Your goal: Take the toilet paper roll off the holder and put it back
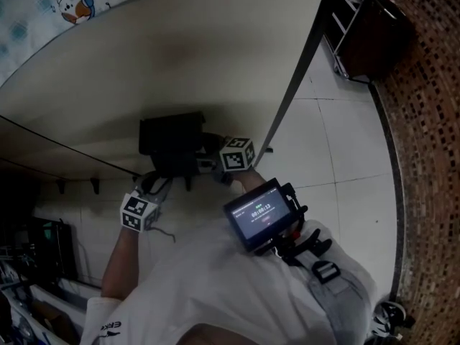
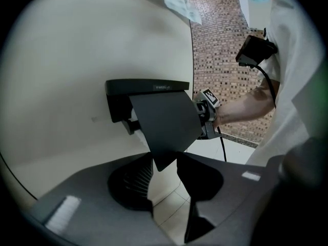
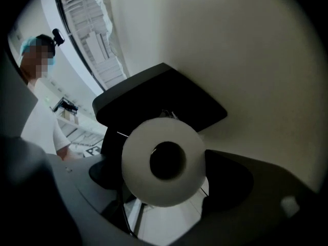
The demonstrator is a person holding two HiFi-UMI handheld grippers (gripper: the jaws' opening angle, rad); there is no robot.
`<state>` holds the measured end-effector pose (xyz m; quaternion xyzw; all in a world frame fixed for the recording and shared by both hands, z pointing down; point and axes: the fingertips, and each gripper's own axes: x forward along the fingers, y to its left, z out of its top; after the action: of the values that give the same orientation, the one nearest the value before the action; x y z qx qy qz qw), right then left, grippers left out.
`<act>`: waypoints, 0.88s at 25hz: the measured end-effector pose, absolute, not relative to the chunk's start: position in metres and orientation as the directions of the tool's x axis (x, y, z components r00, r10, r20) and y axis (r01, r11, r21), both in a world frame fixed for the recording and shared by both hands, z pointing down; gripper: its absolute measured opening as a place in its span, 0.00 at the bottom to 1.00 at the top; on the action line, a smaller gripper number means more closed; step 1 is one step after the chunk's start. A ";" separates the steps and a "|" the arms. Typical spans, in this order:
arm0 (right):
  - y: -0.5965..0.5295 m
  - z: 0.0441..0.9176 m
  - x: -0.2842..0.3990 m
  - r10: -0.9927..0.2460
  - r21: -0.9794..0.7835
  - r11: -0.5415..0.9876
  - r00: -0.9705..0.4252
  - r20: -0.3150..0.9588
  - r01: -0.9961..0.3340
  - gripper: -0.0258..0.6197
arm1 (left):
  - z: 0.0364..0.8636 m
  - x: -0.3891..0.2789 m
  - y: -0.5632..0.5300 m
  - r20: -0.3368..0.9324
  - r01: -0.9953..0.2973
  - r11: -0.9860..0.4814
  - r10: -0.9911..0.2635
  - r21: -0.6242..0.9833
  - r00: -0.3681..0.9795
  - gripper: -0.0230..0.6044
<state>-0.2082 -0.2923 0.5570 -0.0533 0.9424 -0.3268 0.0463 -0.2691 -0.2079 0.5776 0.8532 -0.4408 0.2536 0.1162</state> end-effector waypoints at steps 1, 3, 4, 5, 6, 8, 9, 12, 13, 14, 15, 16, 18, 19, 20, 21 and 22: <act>-0.289 0.559 -0.211 -0.113 -0.584 0.808 -0.993 -0.025 -0.077 0.75 | 0.576 -0.268 -0.208 0.533 -0.811 -0.585 -0.695 -0.029 0.482 0.27; -0.284 0.563 -0.217 -0.091 -0.506 0.858 -0.996 0.024 -0.091 0.75 | 0.574 -0.266 -0.206 0.535 -0.810 -0.586 -0.696 -0.037 0.479 0.27; -0.283 0.564 -0.219 -0.091 -0.476 0.874 -0.995 0.037 -0.098 0.75 | 0.573 -0.265 -0.206 0.536 -0.810 -0.585 -0.696 -0.039 0.477 0.27; -0.283 0.564 -0.219 -0.096 -0.457 0.884 -0.995 0.040 -0.104 0.75 | 0.573 -0.265 -0.205 0.536 -0.810 -0.585 -0.697 -0.041 0.476 0.27; -0.283 0.564 -0.219 -0.100 -0.448 0.888 -0.994 0.038 -0.107 0.76 | 0.573 -0.265 -0.204 0.538 -0.811 -0.584 -0.697 -0.041 0.474 0.27; -0.283 0.564 -0.219 -0.102 -0.442 0.891 -0.994 0.032 -0.106 0.76 | 0.575 -0.266 -0.203 0.545 -0.813 -0.581 -0.694 -0.036 0.471 0.27; -0.282 0.564 -0.219 -0.101 -0.438 0.893 -0.994 0.032 -0.105 0.76 | 0.576 -0.267 -0.202 0.548 -0.815 -0.578 -0.692 -0.032 0.469 0.27; -0.282 0.564 -0.221 -0.098 -0.421 0.901 -0.995 0.037 -0.104 0.76 | 0.574 -0.266 -0.203 0.545 -0.816 -0.576 -0.697 -0.039 0.466 0.27; -0.282 0.564 -0.221 -0.097 -0.412 0.905 -0.994 0.041 -0.105 0.76 | 0.574 -0.266 -0.203 0.545 -0.817 -0.576 -0.698 -0.042 0.464 0.27; -0.282 0.564 -0.221 -0.096 -0.403 0.909 -0.994 0.045 -0.106 0.76 | 0.574 -0.266 -0.204 0.547 -0.817 -0.575 -0.698 -0.043 0.463 0.27; -0.282 0.565 -0.222 -0.095 -0.394 0.913 -0.994 0.050 -0.107 0.76 | 0.574 -0.266 -0.204 0.549 -0.817 -0.575 -0.697 -0.044 0.461 0.27; -0.282 0.565 -0.222 -0.093 -0.387 0.916 -0.994 0.055 -0.107 0.76 | 0.574 -0.266 -0.204 0.551 -0.818 -0.574 -0.697 -0.045 0.459 0.27; -0.282 0.566 -0.222 -0.090 -0.373 0.921 -0.994 0.063 -0.108 0.76 | 0.575 -0.266 -0.205 0.553 -0.820 -0.571 -0.698 -0.046 0.455 0.27; -0.281 0.567 -0.222 -0.089 -0.367 0.924 -0.994 0.067 -0.107 0.76 | 0.575 -0.267 -0.205 0.554 -0.821 -0.569 -0.698 -0.046 0.453 0.27; -0.281 0.567 -0.223 -0.087 -0.360 0.927 -0.994 0.072 -0.107 0.76 | 0.576 -0.268 -0.204 0.555 -0.823 -0.566 -0.699 -0.045 0.451 0.27; -0.280 0.567 -0.223 -0.086 -0.353 0.930 -0.993 0.077 -0.107 0.76 | 0.578 -0.269 -0.204 0.556 -0.825 -0.563 -0.699 -0.043 0.449 0.27; -0.280 0.568 -0.223 -0.084 -0.346 0.932 -0.993 0.083 -0.108 0.76 | 0.579 -0.269 -0.204 0.557 -0.827 -0.560 -0.700 -0.041 0.447 0.27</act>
<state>-0.2228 -0.2803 0.5680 -0.0488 0.9823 -0.1775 -0.0335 -0.2692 -0.2045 0.5786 0.8422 -0.4534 0.2664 0.1193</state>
